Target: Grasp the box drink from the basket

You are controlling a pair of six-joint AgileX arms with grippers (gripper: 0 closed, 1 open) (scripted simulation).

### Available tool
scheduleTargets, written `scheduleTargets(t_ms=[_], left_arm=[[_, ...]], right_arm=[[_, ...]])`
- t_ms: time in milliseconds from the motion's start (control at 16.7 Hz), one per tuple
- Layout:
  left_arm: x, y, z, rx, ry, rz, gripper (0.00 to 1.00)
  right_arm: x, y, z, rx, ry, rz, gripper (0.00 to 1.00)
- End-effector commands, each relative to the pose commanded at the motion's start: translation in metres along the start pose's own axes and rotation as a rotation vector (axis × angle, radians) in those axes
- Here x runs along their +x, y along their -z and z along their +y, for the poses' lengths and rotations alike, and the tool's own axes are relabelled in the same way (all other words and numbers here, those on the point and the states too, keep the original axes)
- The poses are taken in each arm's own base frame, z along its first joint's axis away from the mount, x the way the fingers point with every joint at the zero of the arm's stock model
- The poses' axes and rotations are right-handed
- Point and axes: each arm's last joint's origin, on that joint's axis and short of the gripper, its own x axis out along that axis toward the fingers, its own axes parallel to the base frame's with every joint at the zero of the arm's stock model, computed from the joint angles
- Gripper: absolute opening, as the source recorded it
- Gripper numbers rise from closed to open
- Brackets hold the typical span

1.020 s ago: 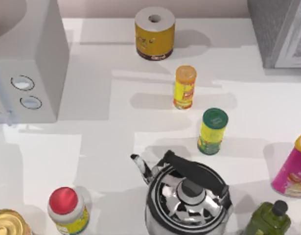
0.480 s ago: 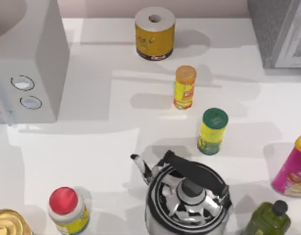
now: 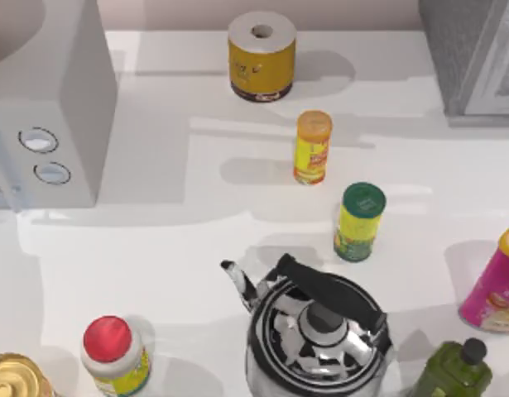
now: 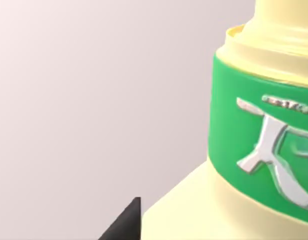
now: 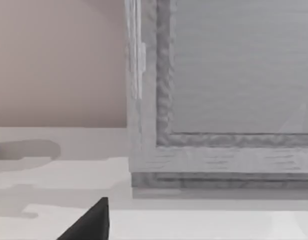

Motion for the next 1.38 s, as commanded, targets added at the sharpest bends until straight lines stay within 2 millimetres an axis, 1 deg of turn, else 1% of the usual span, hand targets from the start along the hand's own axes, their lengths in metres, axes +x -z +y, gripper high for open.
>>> scheduleTargets(t_ms=[180, 300, 660, 780, 840, 960, 1080, 1260, 1380], left_arm=[[0.003, 0.005, 0.000, -0.020, 0.040, 0.105, 0.00], [0.005, 0.009, 0.001, -0.028, 0.056, 0.141, 0.00], [0.004, 0.009, 0.000, -0.027, 0.057, 0.143, 0.00], [0.000, 0.012, -0.003, -0.033, 0.057, 0.157, 0.00], [-0.005, 0.013, -0.006, -0.036, 0.057, 0.164, 0.00], [-0.022, 0.012, -0.015, -0.039, 0.058, 0.168, 0.00], [-0.049, 0.011, -0.027, -0.037, 0.060, 0.161, 0.00], [-0.101, 0.019, -0.048, -0.034, 0.062, 0.151, 0.00], [-0.141, 0.035, -0.060, -0.033, 0.063, 0.151, 0.00]], right_arm=[[0.000, 0.000, 0.000, 0.000, 0.000, 0.000, 1.00], [0.000, 0.000, 0.000, 0.000, 0.000, 0.000, 1.00], [0.000, 0.000, 0.000, 0.000, 0.000, 0.000, 1.00], [0.000, 0.000, 0.000, 0.000, 0.000, 0.000, 1.00], [0.000, 0.000, 0.000, 0.000, 0.000, 0.000, 1.00], [0.000, 0.000, 0.000, 0.000, 0.000, 0.000, 1.00], [0.000, 0.000, 0.000, 0.000, 0.000, 0.000, 1.00], [0.000, 0.000, 0.000, 0.000, 0.000, 0.000, 1.00], [0.000, 0.000, 0.000, 0.000, 0.000, 0.000, 1.00]])
